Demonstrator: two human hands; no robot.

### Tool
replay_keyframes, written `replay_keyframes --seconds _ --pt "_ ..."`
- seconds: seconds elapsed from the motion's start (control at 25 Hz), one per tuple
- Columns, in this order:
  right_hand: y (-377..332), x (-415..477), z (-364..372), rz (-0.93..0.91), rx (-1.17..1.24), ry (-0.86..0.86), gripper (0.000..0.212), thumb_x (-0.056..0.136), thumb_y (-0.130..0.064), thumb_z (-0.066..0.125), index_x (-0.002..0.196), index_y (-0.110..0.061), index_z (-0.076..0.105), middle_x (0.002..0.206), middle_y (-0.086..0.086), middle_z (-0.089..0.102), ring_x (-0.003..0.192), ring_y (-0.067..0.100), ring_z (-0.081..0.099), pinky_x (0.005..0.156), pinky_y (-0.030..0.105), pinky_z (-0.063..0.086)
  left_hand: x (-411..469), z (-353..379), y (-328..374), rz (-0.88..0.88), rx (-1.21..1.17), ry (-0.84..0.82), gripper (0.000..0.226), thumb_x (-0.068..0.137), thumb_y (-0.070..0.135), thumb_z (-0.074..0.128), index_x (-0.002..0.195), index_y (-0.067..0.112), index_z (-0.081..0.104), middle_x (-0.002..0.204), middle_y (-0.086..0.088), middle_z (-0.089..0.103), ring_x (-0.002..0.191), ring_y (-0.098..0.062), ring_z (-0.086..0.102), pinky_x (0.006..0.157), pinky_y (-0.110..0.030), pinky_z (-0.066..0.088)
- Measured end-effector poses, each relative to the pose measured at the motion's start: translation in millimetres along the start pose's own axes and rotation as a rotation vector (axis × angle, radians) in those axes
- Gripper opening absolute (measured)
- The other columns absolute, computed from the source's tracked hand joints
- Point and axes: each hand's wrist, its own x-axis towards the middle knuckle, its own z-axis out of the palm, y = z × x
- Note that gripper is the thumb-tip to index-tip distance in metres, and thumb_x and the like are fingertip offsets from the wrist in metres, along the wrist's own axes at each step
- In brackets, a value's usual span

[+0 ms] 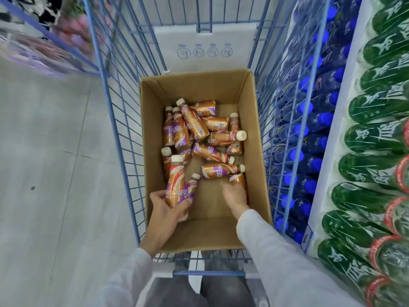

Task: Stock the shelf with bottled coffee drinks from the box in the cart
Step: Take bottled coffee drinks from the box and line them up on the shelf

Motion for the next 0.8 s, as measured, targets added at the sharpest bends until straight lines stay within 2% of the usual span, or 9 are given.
replay_keyframes --seconds 0.04,0.12,0.2,0.28,0.36,0.44,0.52,0.64,0.8 --pt "0 15 4 0.035 0.031 0.042 0.034 0.090 -0.027 0.063 0.122 -0.017 0.064 0.123 0.008 0.066 0.116 0.033 0.060 0.097 0.036 0.046 -7 -5 -3 -0.005 -0.025 0.011 0.074 0.081 0.038 0.083 0.129 0.025 0.028 0.120 0.005 0.054 0.104 -0.014 0.064 0.060 -0.012 0.054" --pt "0 34 13 0.188 0.190 -0.023 0.045 0.091 -0.033 0.064 0.133 -0.020 0.055 0.136 0.009 0.058 0.125 0.034 0.055 0.106 0.043 0.046 -19 -12 -6 -0.025 -0.074 0.034 0.080 0.074 0.044 0.083 0.132 0.029 0.030 0.119 0.008 0.055 0.105 -0.012 0.063 0.062 -0.014 0.054" --pt "5 47 30 0.274 0.227 -0.122 0.056 0.091 -0.039 0.067 0.141 -0.023 0.047 0.139 0.008 0.053 0.127 0.033 0.053 0.105 0.045 0.048 -29 -17 -11 -0.053 -0.104 0.061 0.085 0.067 0.053 0.081 0.136 0.033 0.034 0.118 0.012 0.057 0.104 -0.009 0.063 0.065 -0.016 0.054" --pt "9 52 50 0.136 0.022 -0.138 0.048 0.086 -0.044 0.072 0.127 -0.028 0.055 0.128 0.000 0.059 0.117 0.028 0.058 0.102 0.043 0.047 -38 -22 -17 -0.076 -0.108 0.093 0.082 0.068 0.055 0.079 0.137 0.034 0.041 0.117 0.012 0.061 0.102 -0.010 0.064 0.061 -0.014 0.054" --pt "14 51 80 0.097 -0.154 -0.192 0.040 0.084 -0.046 0.075 0.117 -0.029 0.059 0.120 -0.004 0.063 0.100 0.019 0.061 0.096 0.037 0.043 -45 -27 -23 -0.083 -0.110 0.119 0.078 0.069 0.055 0.078 0.136 0.035 0.043 0.116 0.012 0.061 0.101 -0.013 0.064 0.055 -0.011 0.054" --pt "26 51 114 0.186 -0.168 -0.286 0.062 0.082 -0.043 0.079 0.134 -0.018 0.055 0.129 0.003 0.063 0.109 0.022 0.062 0.100 0.037 0.046 -49 -32 -30 -0.074 -0.100 0.155 0.077 0.068 0.054 0.078 0.135 0.035 0.044 0.115 0.012 0.060 0.102 -0.015 0.064 0.055 -0.010 0.053" --pt "39 48 142 0.230 -0.155 -0.218 0.081 0.081 -0.037 0.082 0.144 -0.013 0.039 0.138 0.009 0.056 0.121 0.030 0.058 0.104 0.041 0.048 -53 -35 -33 -0.062 -0.093 0.180 0.078 0.068 0.053 0.080 0.136 0.034 0.045 0.115 0.011 0.061 0.103 -0.016 0.065 0.057 -0.010 0.054" --pt "51 42 159 0.192 -0.145 -0.080 0.083 0.084 -0.022 0.078 0.146 -0.013 0.024 0.142 0.015 0.048 0.126 0.036 0.054 0.104 0.045 0.049 -55 -38 -35 -0.036 -0.099 0.195 0.078 0.065 0.055 0.079 0.132 0.034 0.047 0.112 0.012 0.062 0.098 -0.011 0.066 0.058 -0.011 0.054" --pt "50 20 136 0.160 -0.041 -0.140 0.077 0.085 -0.027 0.077 0.148 -0.014 0.033 0.138 0.012 0.056 0.122 0.031 0.058 0.107 0.044 0.048 -65 -39 -25 0.012 -0.087 0.170 0.080 0.063 0.056 0.079 0.132 0.034 0.046 0.112 0.014 0.060 0.098 -0.011 0.065 0.057 -0.009 0.052"
